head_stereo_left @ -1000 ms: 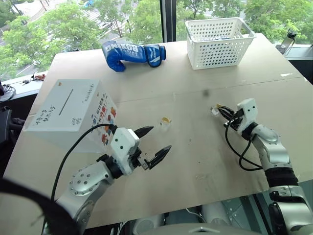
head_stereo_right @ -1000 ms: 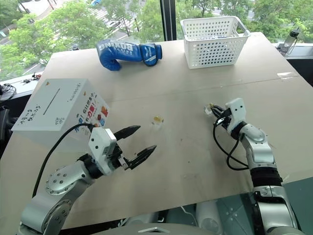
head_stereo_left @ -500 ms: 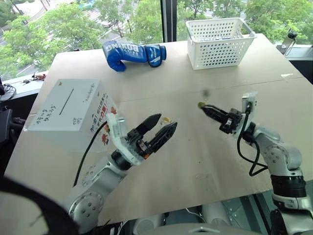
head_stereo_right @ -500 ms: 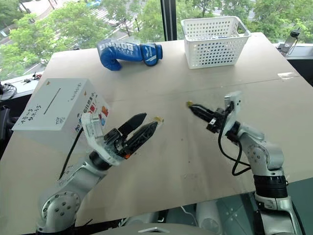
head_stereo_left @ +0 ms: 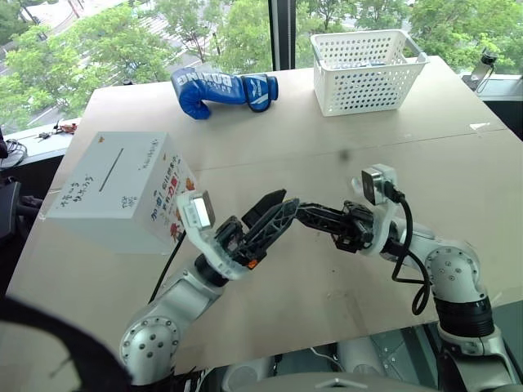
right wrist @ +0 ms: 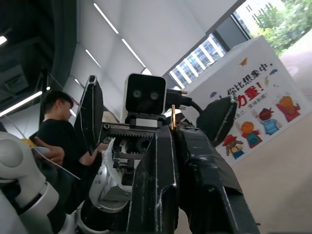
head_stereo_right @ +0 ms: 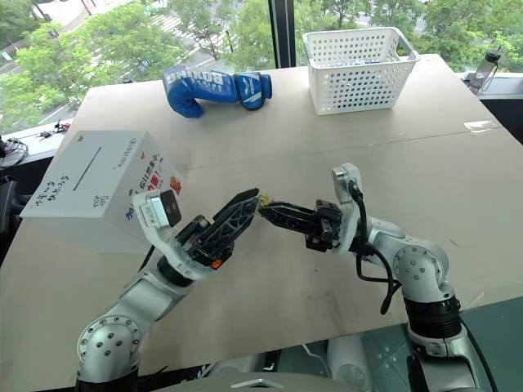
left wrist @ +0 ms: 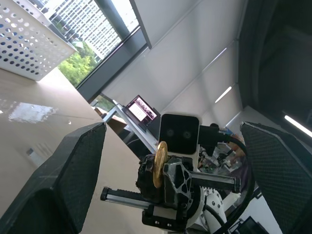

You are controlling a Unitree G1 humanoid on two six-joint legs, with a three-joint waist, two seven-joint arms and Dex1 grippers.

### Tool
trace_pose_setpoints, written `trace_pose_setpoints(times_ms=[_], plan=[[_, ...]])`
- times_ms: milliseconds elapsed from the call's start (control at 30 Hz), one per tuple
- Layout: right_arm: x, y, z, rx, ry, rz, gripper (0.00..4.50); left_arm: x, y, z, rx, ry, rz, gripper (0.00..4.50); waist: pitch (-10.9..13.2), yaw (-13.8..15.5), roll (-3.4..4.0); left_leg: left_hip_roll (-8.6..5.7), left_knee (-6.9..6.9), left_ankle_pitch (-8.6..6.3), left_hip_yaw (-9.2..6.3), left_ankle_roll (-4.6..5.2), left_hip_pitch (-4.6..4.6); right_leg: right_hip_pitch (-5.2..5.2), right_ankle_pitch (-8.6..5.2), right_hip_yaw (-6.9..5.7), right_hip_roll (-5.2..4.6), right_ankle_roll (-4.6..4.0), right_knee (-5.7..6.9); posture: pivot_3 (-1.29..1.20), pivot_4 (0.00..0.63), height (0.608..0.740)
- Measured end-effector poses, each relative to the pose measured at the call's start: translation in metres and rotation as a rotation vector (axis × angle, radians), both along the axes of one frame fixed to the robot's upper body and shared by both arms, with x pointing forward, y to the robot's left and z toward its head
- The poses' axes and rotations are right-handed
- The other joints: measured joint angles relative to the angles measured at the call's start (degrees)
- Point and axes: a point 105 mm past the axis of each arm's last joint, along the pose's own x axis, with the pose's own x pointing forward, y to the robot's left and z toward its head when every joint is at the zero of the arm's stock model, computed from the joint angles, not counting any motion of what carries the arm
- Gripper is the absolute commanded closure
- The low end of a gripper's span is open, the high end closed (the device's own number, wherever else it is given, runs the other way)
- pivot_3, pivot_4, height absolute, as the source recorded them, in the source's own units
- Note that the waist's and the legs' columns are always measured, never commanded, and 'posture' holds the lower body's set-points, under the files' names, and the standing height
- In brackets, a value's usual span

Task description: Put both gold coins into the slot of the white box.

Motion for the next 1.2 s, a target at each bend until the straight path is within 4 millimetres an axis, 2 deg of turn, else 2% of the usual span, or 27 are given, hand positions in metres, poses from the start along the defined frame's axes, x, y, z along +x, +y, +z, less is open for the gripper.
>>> trace_pose_setpoints(times_ms=[67, 300, 333, 600, 700, 833, 867, 933, 967, 1033, 1100, 1200], plan=[[-0.001, 0.001, 0.002, 0.009, -0.002, 0.011, 4.5, -0.001, -0.002, -0.001, -0.011, 0.008, -0.01, 0.82, 0.0, 0.0, 0.0, 0.0, 0.0, 0.0, 0.0, 0.0, 0.0, 0.0, 0.0, 0.0, 0.0, 0.0, 0.0, 0.0, 0.15, 0.721], [-0.006, 0.003, 0.004, 0.018, 0.003, 0.043, 4.5, -0.002, 0.0, 0.0, -0.034, 0.004, -0.004, 4.13, 0.0, 0.0, 0.0, 0.0, 0.0, 0.0, 0.0, 0.0, 0.0, 0.0, 0.0, 0.0, 0.0, 0.0, -0.01, 0.0, 0.15, 0.721], [-0.006, 0.003, 0.004, 0.02, 0.003, 0.042, 4.5, -0.002, 0.001, 0.001, -0.04, 0.0, -0.001, 4.44, 0.0, 0.0, 0.0, 0.0, 0.0, 0.0, -0.01, 0.0, 0.0, 0.0, 0.0, -0.01, 0.0, 0.0, -0.01, 0.0, 0.15, 0.721], [-0.006, 0.002, 0.004, 0.014, 0.004, 0.04, 4.5, -0.002, 0.002, 0.002, -0.047, -0.01, 0.002, 4.44, 0.0, 0.0, 0.0, 0.0, 0.0, 0.0, 0.0, 0.01, -0.01, 0.0, 0.0, -0.01, 0.0, 0.0, -0.01, 0.0, 0.15, 0.721], [-0.004, 0.003, 0.005, 0.008, 0.002, 0.032, 3.59, -0.003, 0.001, 0.002, -0.042, -0.009, -0.003, 4.5, 0.0, 0.0, 0.0, 0.0, 0.0, 0.0, 0.0, 0.01, -0.01, 0.0, 0.0, -0.01, 0.0, 0.0, -0.01, 0.0, 0.15, 0.721], [0.0, 0.004, 0.004, -0.007, 0.013, 0.008, 1.66, -0.005, 0.003, 0.005, -0.057, -0.009, -0.004, 4.5, 0.0, 0.0, 0.0, 0.0, -0.01, 0.0, -0.01, 0.01, -0.02, 0.0, 0.0, -0.01, 0.0, 0.0, -0.03, 0.0, 0.15, 0.721], [0.001, 0.003, 0.002, -0.021, 0.015, 0.0, 1.31, -0.008, 0.004, 0.005, -0.05, 0.002, 0.003, 4.5, 0.0, -0.1, 0.0, 0.01, -0.01, 0.0, -0.01, 0.01, -0.01, 0.0, 0.0, 0.0, 0.0, 0.0, -0.04, 0.0, 0.15, 0.721], [0.003, -0.003, -0.007, -0.112, 0.006, -0.017, 0.27, -0.013, 0.01, 0.007, -0.01, 0.003, 0.023, 4.5, 0.0, 0.0, 0.0, 0.01, -0.01, 0.0, -0.02, 0.01, -0.05, -0.04, 0.0, -0.01, -0.01, 0.0, -0.05, 0.0, 0.15, 0.721], [0.004, -0.009, -0.011, -0.155, -0.008, -0.027, 0.03, -0.014, 0.016, 0.012, -0.007, -0.003, 0.048, 4.5, 0.0, 0.0, 0.0, 0.01, -0.01, -0.01, -0.02, 0.01, -0.05, -0.04, 0.0, -0.02, -0.02, 0.0, -0.06, 0.0, 0.15, 0.721], [0.007, -0.02, -0.018, -0.222, -0.028, -0.049, 0.03, -0.02, 0.026, 0.027, -0.004, -0.044, 0.091, 4.5, 0.0, 0.2, -0.01, 0.01, -0.01, -0.01, -0.05, 0.01, -0.08, -0.02, 0.0, -0.07, -0.05, 0.0, -0.12, 0.0, 0.15, 0.721], [0.012, -0.039, -0.023, -0.324, -0.094, -0.082, 0.03, -0.022, 0.049, 0.047, 0.111, -0.121, 0.234, 4.5, 0.0, 0.3, 0.0, 0.01, -0.04, -0.01, -0.02, 0.01, -0.05, 0.01, -0.01, -0.07, -0.05, 0.0, -0.15, 0.0, 0.15, 0.721], [0.025, -0.043, -0.012, -0.339, -0.194, -0.109, 0.03, -0.008, 0.07, 0.067, 0.246, -0.18, 0.413, 4.5, 0.1, 0.1, -0.09, 0.06, -0.01, 0.0, 0.01, 0.01, -0.04, 0.02, 0.0, -0.04, 0.03, 0.01, -0.13, 0.0, 0.15, 0.721]])
